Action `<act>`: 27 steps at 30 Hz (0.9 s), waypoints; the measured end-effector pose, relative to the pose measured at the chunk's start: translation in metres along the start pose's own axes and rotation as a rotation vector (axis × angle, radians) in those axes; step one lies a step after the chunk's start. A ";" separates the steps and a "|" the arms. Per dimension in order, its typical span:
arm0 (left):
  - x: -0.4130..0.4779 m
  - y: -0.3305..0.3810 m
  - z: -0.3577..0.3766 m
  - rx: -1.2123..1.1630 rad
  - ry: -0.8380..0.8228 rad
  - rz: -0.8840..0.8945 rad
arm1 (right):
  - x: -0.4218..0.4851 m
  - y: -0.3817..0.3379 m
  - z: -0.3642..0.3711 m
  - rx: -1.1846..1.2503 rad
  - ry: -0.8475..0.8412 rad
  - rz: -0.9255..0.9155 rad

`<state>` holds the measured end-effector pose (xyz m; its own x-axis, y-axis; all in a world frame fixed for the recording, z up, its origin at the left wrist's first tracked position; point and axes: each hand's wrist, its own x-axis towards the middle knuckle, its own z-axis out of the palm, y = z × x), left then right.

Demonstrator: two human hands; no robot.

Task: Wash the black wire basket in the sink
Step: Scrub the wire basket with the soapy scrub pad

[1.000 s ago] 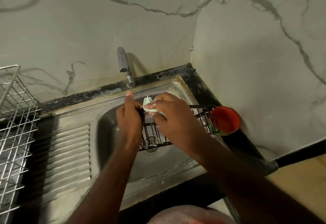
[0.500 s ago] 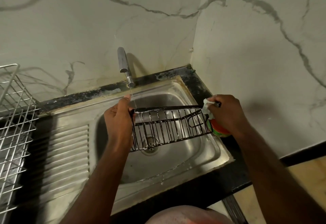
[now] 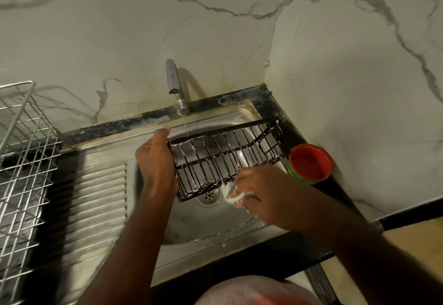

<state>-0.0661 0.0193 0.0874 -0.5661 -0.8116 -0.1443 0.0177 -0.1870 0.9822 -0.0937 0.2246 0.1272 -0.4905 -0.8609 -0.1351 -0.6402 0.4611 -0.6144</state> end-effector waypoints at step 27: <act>-0.001 -0.010 -0.010 -0.040 -0.025 0.023 | 0.011 0.040 -0.013 -0.167 0.328 0.211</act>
<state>-0.0573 0.0168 0.0769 -0.5859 -0.8017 -0.1184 0.0635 -0.1911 0.9795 -0.1325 0.2360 0.1111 -0.7658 -0.6425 0.0272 -0.5797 0.6715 -0.4615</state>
